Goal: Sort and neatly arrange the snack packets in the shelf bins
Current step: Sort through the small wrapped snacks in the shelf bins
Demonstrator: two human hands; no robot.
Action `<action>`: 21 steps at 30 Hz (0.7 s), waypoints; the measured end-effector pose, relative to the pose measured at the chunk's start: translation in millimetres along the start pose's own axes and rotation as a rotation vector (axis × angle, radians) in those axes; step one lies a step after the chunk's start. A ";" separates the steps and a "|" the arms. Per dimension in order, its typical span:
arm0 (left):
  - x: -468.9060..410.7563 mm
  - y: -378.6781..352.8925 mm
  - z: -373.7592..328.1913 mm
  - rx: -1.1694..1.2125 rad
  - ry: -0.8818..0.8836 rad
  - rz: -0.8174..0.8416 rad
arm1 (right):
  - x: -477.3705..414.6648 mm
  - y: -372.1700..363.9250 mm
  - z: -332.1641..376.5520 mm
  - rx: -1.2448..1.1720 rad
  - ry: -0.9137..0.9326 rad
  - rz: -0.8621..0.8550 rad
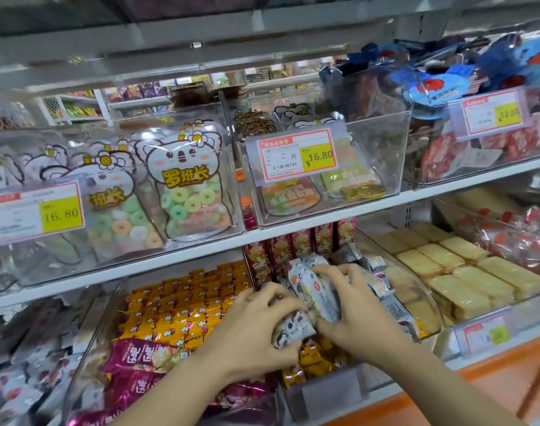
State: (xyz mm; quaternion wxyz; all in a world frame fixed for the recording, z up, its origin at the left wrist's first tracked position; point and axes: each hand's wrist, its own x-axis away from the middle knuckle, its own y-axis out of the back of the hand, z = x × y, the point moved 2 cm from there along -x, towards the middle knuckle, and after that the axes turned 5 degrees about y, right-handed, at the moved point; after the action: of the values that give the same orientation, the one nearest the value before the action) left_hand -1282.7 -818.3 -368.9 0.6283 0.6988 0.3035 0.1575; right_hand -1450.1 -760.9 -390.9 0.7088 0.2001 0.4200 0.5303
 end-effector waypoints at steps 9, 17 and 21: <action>27.1 32.9 8.9 0.738 0.194 -0.273 | 5.4 4.7 46.2 -0.242 0.030 -0.064; 94.3 57.0 29.2 1.780 0.475 -0.211 | 13.1 -33.1 118.6 -0.253 0.184 -0.017; 143.0 75.8 56.4 1.491 0.466 -0.295 | 10.9 -63.5 167.7 -0.240 0.282 -0.018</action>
State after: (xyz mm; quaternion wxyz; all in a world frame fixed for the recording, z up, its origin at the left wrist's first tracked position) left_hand -1122.0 -775.5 -327.2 -0.0702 0.8369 0.5420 -0.0300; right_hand -1276.7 -746.4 -346.3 0.6664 0.0341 0.4507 0.5930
